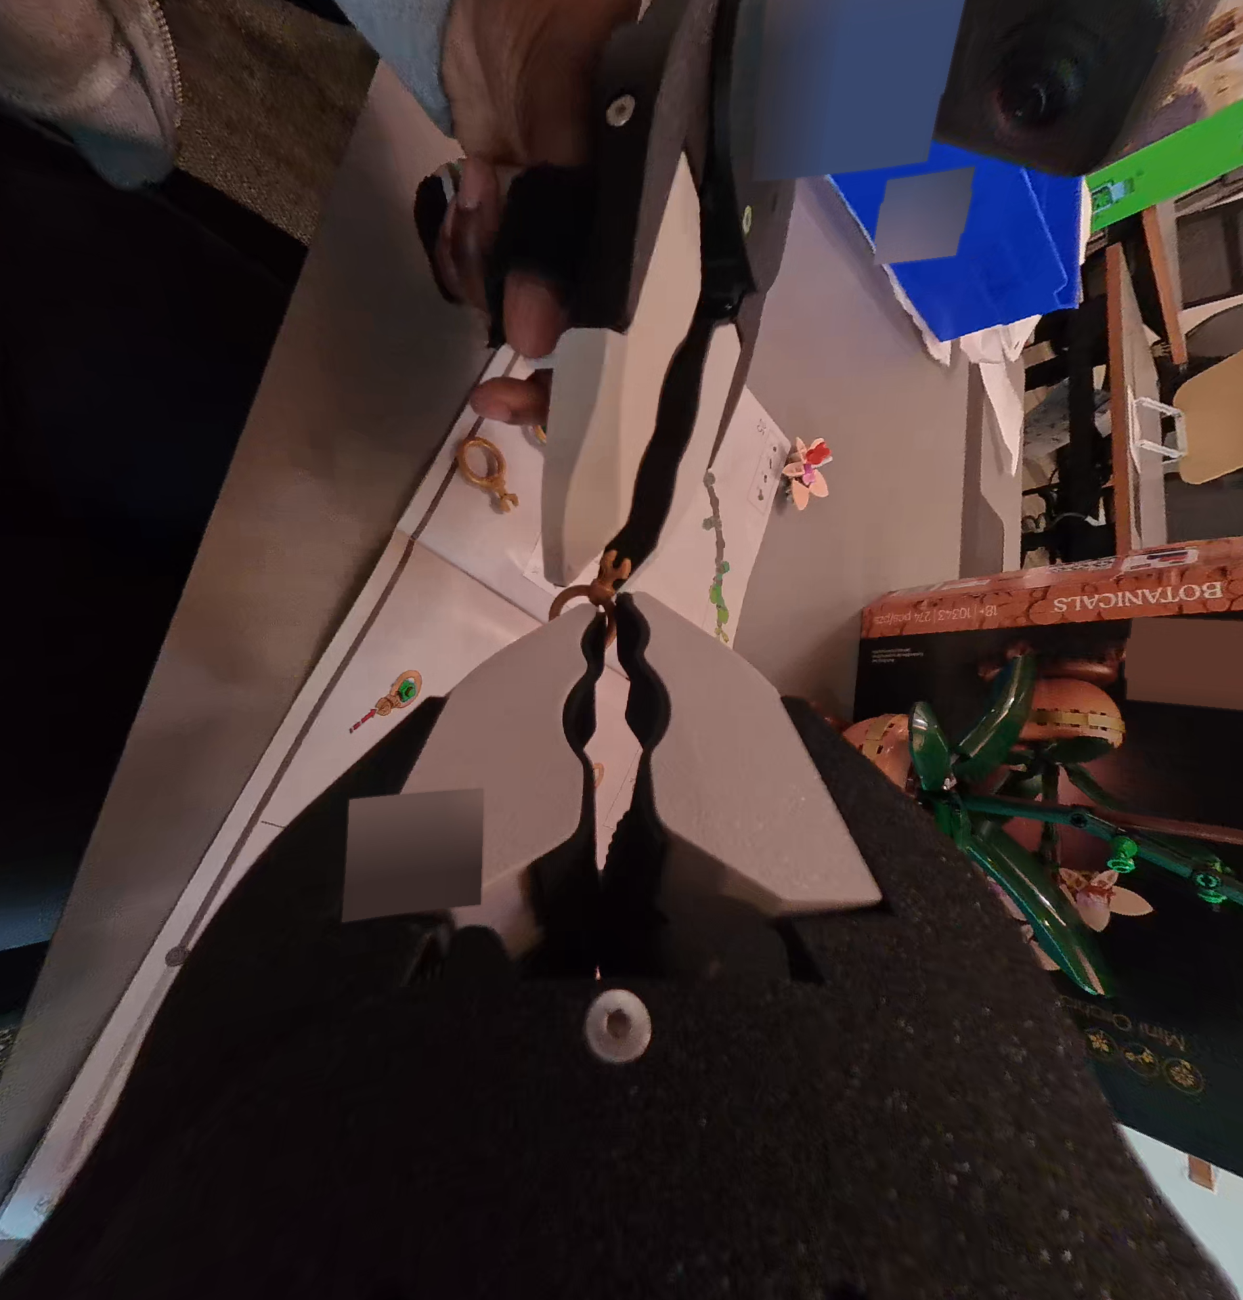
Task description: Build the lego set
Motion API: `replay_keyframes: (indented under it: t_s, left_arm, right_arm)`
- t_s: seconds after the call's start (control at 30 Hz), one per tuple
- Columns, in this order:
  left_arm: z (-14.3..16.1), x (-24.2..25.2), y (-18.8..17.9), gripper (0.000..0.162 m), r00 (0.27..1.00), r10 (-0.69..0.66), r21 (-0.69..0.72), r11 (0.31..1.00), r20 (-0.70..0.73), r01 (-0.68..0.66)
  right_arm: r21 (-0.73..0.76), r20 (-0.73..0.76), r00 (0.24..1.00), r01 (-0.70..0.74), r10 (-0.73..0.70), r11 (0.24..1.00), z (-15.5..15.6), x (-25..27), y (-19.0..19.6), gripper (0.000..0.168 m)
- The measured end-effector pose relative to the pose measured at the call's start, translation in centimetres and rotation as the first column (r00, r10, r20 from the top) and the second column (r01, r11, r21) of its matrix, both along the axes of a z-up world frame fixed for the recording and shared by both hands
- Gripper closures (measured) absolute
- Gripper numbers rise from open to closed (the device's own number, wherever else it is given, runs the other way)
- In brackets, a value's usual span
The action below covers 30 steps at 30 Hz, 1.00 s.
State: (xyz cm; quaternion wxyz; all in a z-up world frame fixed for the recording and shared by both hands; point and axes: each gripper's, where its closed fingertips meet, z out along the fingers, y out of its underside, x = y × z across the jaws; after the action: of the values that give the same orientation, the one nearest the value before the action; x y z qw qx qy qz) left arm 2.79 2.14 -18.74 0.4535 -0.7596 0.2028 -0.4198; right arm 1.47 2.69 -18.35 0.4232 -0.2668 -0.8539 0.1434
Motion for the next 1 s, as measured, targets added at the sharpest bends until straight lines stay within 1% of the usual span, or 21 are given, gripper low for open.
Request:
replay_keyframes:
  t_s: [0.03, 0.13, 0.27, 0.3, 0.37, 0.4, 0.47, 0.53, 0.57, 0.6, 0.67, 0.73, 0.83, 0.87, 0.93, 1.0]
  left_arm:
    - [-0.1, 0.0, 0.0, 0.141, 1.0, -0.004, 0.0, 1.0, -0.003, 0.004]
    - [0.2, 0.1, 0.0, 0.152, 1.0, -0.012, 0.01, 1.0, 0.008, 0.012]
    - [0.0, 0.2, 0.0, 0.156, 0.999, -0.028, 0.016, 0.999, -0.019, 0.029]
    - [0.0, 0.2, 0.0, 0.157, 1.0, -0.026, 0.021, 0.999, -0.014, 0.026]
    - [0.2, 0.0, 0.1, 0.157, 1.0, -0.011, 0.028, 1.0, 0.009, 0.011]
    - [0.3, -0.2, 0.2, 0.157, 1.0, 0.003, 0.034, 0.999, 0.022, -0.003]
    - [0.6, -0.9, 0.2, 0.157, 0.998, 0.029, 0.052, 0.998, 0.061, -0.032]
    - [1.0, -1.5, 0.1, 0.157, 0.993, 0.049, 0.063, 0.996, 0.105, -0.056]
    - [1.2, -1.7, 0.0, 0.157, 0.991, 0.051, 0.075, 0.995, 0.123, -0.06]
    - [1.4, -1.9, 0.0, 0.157, 0.989, 0.05, 0.085, 0.994, 0.137, -0.062]
    - [1.5, -2.1, -0.1, 0.157, 0.988, 0.05, 0.094, 0.994, 0.146, -0.064]
    - [1.9, -2.4, -0.1, 0.157, 0.986, 0.056, 0.121, 0.99, 0.158, -0.076]
    - [2.3, -2.5, -0.3, 0.157, 0.985, 0.039, 0.137, 0.989, 0.165, -0.062]
    - [2.3, -2.4, -0.3, 0.157, 0.986, 0.036, 0.143, 0.988, 0.162, -0.059]
    - [2.3, -2.1, -0.5, 0.157, 0.987, 0.019, 0.153, 0.987, 0.159, -0.044]
    - [2.2, -1.9, -0.6, 0.157, 0.988, 0.007, 0.156, 0.987, 0.153, -0.031]
  right_arm:
    - [-0.002, 0.006, 1.0, 0.0, 0.0, 1.0, 0.0, 0.0, 0.0, 0.165]
    - [0.009, 0.012, 1.0, -0.007, 0.007, 1.0, -0.2, -0.2, -0.1, 0.165]
    - [0.021, 0.038, 0.999, -0.01, 0.009, 1.0, -0.5, -0.1, -0.1, 0.165]
    - [0.007, 0.037, 0.999, -0.003, 0.002, 1.0, -0.5, -0.2, -0.1, 0.165]
    - [-0.071, 0.021, 0.999, 0.045, -0.044, 0.996, -0.1, 0.0, 0.2, 0.162]
    - [-0.116, 0.011, 0.995, 0.095, -0.094, 0.989, 0.2, 0.4, 0.9, 0.153]
    - [-0.233, 0.011, 0.972, 0.229, -0.233, 0.945, 1.0, 2.3, 3.1, 0.147]
    - [-0.37, 0.124, 0.931, 0.364, -0.343, 0.855, 0.4, 5.7, 4.8, 0.149]
    - [-0.404, 0.202, 0.9, 0.436, -0.386, 0.804, -0.3, 7.5, 5.3, 0.152]
    - [-0.409, 0.277, 0.86, 0.51, -0.429, 0.757, -1.3, 9.2, 5.7, 0.154]
    - [-0.358, 0.403, 0.771, 0.628, -0.493, 0.691, -3.8, 11.9, 6.2, 0.156]
    - [-0.333, 0.467, 0.722, 0.679, -0.511, 0.654, -5.7, 13.2, 5.8, 0.156]
    - [-0.35, 0.449, 0.698, 0.712, -0.559, 0.608, -6.7, 12.8, 6.5, 0.158]
    - [-0.362, 0.446, 0.7, 0.711, -0.558, 0.603, -6.8, 12.4, 6.8, 0.158]
    - [-0.369, 0.446, 0.719, 0.69, -0.533, 0.623, -7.0, 11.4, 6.9, 0.161]
    - [-0.353, 0.455, 0.716, 0.691, -0.53, 0.631, -7.2, 11.0, 7.3, 0.163]
